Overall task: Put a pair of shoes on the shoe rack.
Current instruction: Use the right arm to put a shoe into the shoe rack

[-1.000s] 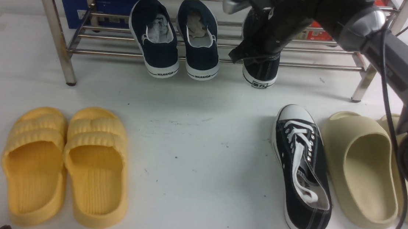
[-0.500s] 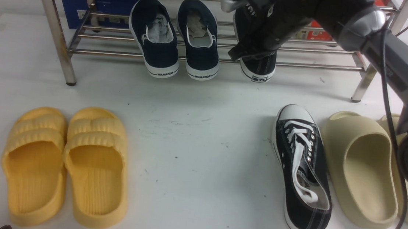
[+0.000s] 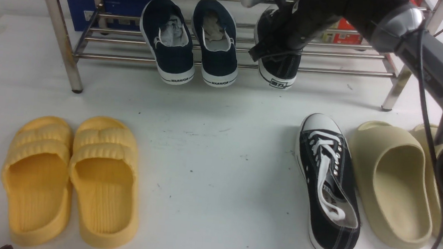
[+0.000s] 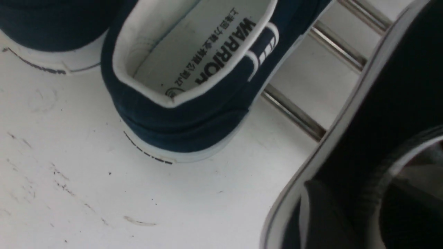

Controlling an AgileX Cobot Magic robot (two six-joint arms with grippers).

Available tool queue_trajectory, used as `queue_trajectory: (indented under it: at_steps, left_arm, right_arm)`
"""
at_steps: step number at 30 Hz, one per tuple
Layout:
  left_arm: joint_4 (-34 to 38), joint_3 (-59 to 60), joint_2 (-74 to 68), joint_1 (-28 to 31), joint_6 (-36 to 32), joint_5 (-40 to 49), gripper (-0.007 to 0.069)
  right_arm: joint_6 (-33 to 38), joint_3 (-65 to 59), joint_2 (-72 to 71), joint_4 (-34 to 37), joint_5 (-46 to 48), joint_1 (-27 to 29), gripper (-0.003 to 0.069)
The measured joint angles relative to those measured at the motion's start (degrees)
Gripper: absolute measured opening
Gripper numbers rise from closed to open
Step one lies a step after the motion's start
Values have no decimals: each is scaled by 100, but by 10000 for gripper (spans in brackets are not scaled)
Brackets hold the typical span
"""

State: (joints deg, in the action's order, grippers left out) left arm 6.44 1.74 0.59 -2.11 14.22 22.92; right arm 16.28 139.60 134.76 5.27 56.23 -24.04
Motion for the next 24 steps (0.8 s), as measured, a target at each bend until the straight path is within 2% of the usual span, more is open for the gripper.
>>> queue_trajectory:
  at_steps: [3,5,6,9,12,14,15,18,19,20,22,24]
  left_arm:
    - [0,0,0,0,-5,0,237]
    - [0,0,0,0,-11,0,237]
    - [0,0,0,0,-11,0,237]
    - [0,0,0,0,-11,0,237]
    - [0,0,0,0,-15,0,237]
    - [0,0,0,0,-15,0,237]
    - [0,0,0,0,-15,0,237]
    - [0,0,0,0,-15,0,237]
    - [0,0,0,0,-15,0,237]
    - [0,0,0,0,-15,0,237]
    - [0,0,0,0,-15,0,237]
    - [0,0,0,0,-15,0,237]
  right_arm:
    - [-40,7,-343,-5,284,0,353]
    - [-62,19,-525,1,625,0,363]
    - [-62,19,-525,1,625,0,364]
    - [-235,19,-825,70,1389,-6,349]
    - [-522,19,-949,144,1535,-18,318]
    - [-931,-72,-1047,199,1556,-25,237]
    - [-931,-72,-1055,199,1556,-25,237]
    - [-1352,-786,-1322,304,1544,-58,107]
    - [-1364,-840,-1322,304,1544,-58,100]
    - [-1436,-1228,-1432,343,1544,-70,55]
    - [-1497,-1770,-1488,362,1544,-94,8]
    - [-1554,-2194,-1473,322,1441,-102,1]
